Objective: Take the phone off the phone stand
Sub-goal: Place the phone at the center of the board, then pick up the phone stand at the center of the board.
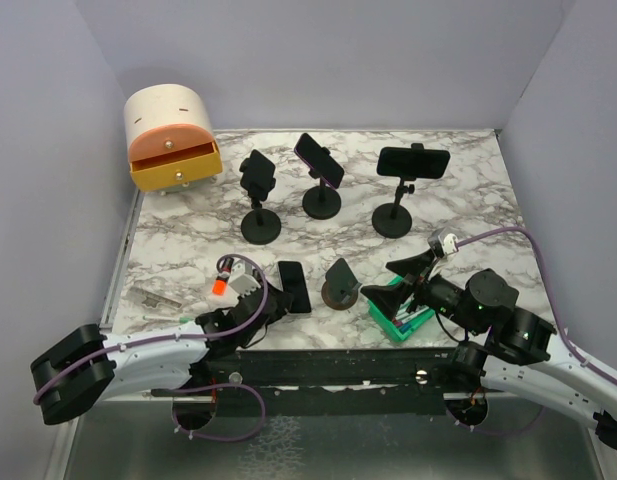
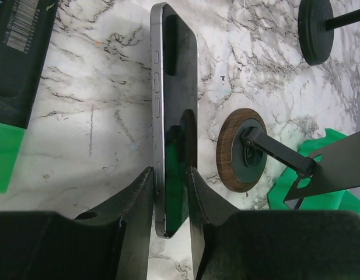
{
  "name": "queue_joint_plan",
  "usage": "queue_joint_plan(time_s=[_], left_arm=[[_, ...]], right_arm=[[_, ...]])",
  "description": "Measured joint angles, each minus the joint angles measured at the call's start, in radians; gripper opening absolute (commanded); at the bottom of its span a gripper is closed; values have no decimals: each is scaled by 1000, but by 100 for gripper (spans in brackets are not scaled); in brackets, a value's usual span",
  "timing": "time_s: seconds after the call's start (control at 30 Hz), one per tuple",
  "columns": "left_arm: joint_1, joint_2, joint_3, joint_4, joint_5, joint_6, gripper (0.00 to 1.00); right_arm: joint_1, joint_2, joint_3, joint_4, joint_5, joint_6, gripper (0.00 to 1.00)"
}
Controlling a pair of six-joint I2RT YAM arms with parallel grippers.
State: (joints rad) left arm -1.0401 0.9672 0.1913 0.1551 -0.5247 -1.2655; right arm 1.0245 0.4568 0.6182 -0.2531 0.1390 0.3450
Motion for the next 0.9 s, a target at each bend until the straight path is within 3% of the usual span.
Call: queue_joint_plan(time_s=[0.57,0.73,0.9], left_arm=[[0,-198,-13,-161,-49,-6,41],[0,-245,6,-241,-67,43,62],[0,-265,155,-336,-81,227,81]], right_arm=[[0,-1,-9,-1,3,6,98],[0,16,-14,-2,21,5,99],[0,119,-8,-15,69,-1,100]])
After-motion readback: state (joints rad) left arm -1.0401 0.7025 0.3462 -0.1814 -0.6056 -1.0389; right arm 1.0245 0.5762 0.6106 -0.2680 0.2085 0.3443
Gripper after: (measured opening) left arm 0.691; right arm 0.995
